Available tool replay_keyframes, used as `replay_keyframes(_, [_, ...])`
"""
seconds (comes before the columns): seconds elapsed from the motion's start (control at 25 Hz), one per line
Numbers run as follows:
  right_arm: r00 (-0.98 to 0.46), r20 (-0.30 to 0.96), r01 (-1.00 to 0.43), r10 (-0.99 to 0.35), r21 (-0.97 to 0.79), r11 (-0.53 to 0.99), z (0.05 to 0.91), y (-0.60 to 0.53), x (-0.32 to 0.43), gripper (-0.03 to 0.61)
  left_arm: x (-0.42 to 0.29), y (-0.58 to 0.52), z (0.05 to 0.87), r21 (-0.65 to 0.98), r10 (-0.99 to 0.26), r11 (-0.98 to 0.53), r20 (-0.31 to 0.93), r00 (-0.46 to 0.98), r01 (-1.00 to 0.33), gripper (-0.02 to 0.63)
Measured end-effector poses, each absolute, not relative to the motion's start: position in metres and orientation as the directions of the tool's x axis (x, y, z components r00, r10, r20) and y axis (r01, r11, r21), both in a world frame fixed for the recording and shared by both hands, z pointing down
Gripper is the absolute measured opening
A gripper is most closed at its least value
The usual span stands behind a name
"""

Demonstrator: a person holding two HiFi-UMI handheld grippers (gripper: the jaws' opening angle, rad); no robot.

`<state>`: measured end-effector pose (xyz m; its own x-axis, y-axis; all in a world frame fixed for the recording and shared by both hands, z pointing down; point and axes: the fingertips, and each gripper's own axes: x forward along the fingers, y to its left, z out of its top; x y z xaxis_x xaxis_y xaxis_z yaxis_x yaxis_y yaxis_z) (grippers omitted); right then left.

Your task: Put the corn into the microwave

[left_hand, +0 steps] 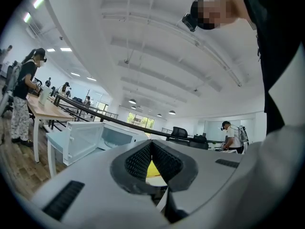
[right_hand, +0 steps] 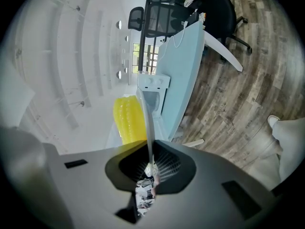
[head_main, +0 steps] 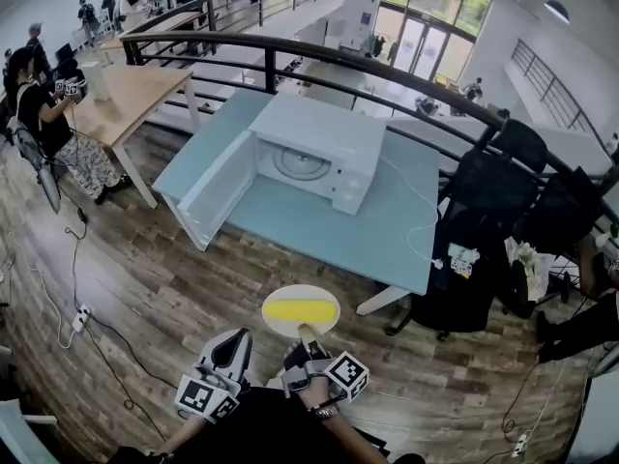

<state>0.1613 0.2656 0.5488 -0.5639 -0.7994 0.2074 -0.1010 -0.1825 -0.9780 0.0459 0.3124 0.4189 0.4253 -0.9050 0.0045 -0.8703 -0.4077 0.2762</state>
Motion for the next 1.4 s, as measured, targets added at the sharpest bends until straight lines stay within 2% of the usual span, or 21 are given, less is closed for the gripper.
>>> replay_keyframes(0.6, [-0.518, 0.236, -0.059, -0.822, -0.969, -0.241, 0.563, 0.249, 0.194, 0.023, 0.079, 0.288, 0.424, 0.268, -0.881, -0.446, 0.038, 0.471, -0.854, 0.003])
replay_keyframes(1.0, [-0.470, 0.220, -0.056, -0.855, -0.974, -0.220, 0.561, 0.225, 0.208, 0.023, 0.089, 0.260, 0.419, 0.260, -0.856, -0.494, 0.018, 0.516, -0.829, 0.003])
replay_keyframes(1.4, [-0.414, 0.270, -0.068, -0.869, -0.961, -0.266, 0.574, 0.192, 0.219, 0.024, 0.088, 0.211, 0.428, 0.293, -0.837, -0.518, 0.020, 0.547, -0.804, 0.003])
